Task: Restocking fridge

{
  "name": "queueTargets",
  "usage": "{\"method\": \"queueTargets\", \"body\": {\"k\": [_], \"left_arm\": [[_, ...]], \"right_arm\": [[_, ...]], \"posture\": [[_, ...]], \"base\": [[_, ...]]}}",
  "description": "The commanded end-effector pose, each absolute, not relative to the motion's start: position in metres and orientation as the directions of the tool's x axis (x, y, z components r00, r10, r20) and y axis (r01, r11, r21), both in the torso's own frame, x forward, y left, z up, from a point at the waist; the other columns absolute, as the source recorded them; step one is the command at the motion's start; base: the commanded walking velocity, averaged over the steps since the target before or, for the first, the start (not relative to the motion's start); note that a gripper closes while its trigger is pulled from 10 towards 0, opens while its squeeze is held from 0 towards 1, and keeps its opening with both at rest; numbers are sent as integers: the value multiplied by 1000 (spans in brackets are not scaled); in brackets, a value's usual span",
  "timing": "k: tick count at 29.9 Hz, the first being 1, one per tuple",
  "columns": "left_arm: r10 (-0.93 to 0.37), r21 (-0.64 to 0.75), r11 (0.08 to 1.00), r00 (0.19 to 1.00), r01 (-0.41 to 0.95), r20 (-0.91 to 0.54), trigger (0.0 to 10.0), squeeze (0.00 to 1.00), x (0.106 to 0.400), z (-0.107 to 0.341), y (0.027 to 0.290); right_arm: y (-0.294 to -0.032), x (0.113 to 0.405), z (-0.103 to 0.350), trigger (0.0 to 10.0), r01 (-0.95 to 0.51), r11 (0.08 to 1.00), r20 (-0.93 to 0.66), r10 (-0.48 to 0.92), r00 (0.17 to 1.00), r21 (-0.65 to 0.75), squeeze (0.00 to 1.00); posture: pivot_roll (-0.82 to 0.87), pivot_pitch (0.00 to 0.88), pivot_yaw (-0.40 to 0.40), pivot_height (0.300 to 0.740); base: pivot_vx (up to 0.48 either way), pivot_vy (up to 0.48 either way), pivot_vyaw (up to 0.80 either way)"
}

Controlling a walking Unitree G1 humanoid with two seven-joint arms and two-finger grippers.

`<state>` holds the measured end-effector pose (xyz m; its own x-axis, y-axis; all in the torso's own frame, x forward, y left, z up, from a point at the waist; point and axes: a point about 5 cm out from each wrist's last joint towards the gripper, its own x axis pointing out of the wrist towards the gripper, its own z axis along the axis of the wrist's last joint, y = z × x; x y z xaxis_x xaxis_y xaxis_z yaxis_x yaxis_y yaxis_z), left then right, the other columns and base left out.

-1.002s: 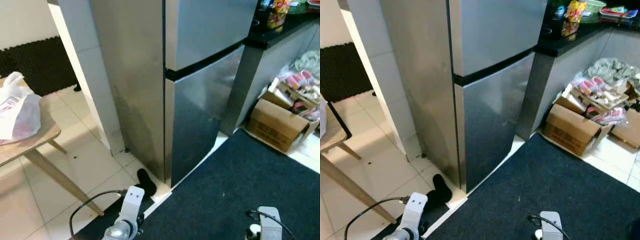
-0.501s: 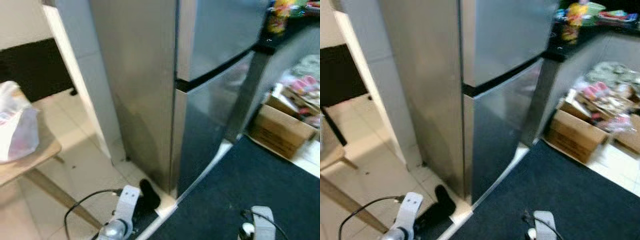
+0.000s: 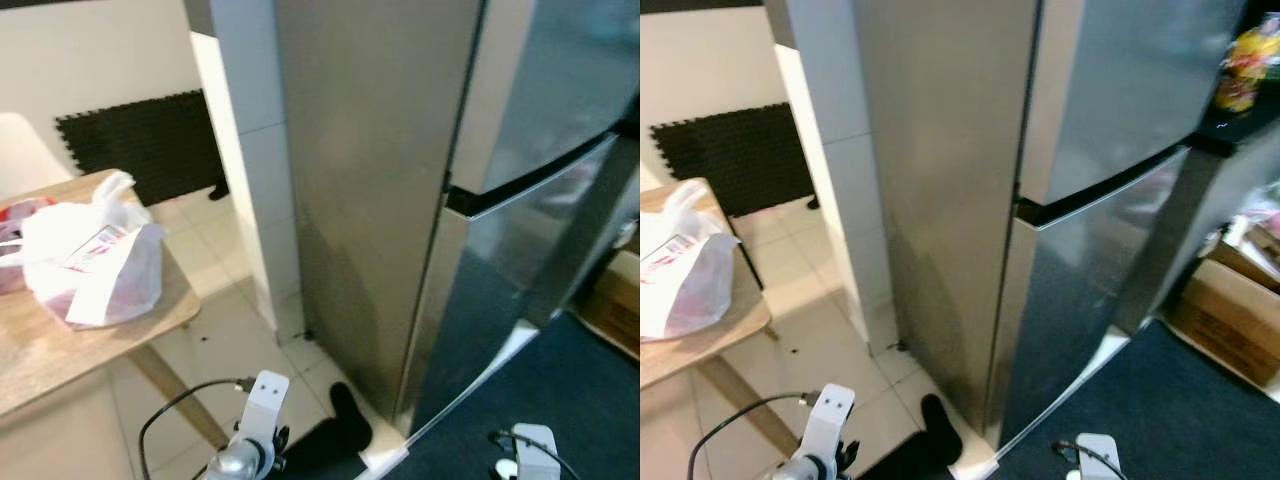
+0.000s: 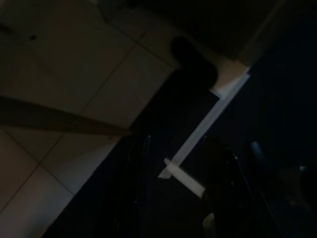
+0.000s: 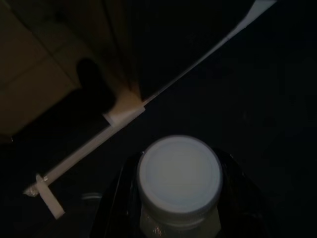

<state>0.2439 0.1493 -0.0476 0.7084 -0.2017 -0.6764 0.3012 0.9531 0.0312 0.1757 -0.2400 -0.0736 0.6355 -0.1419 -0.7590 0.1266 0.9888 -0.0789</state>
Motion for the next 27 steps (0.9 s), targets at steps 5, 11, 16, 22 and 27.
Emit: {"method": "queueTargets", "body": {"k": [5, 11, 16, 22, 27], "left_arm": [[-208, 55, 942, 705, 331, -678, 10000, 0, 244, -48, 148], [-212, 53, 941, 704, 334, -678, 10000, 0, 243, -48, 147], [-210, 49, 943, 703, 330, -679, 10000, 0, 243, -48, 147], [-210, 48, 943, 702, 328, -680, 10000, 0, 243, -49, 147], [-209, 45, 944, 700, 326, -683, 10000, 0, 241, -50, 147]], "right_arm": [[-243, 178, -71, 10000, 143, 986, -746, -156, 648, -82, 0], [-244, 178, -71, 10000, 146, 986, -744, -159, 648, -84, 0], [-245, 179, -70, 10000, 144, 986, -744, -158, 649, -84, 0], [-245, 179, -70, 10000, 141, 986, -743, -158, 650, -86, 0], [-245, 178, -70, 10000, 138, 986, -745, -158, 649, -89, 0]], "posture": [[-119, 5, 44, 726], [-121, 12, 42, 726], [-121, 11, 41, 726], [-123, 12, 40, 726], [-124, 14, 40, 726]], "base": [[0, 0, 0], [0, -320, 0], [0, -480, 0], [0, -480, 0], [0, -480, 0]]}}
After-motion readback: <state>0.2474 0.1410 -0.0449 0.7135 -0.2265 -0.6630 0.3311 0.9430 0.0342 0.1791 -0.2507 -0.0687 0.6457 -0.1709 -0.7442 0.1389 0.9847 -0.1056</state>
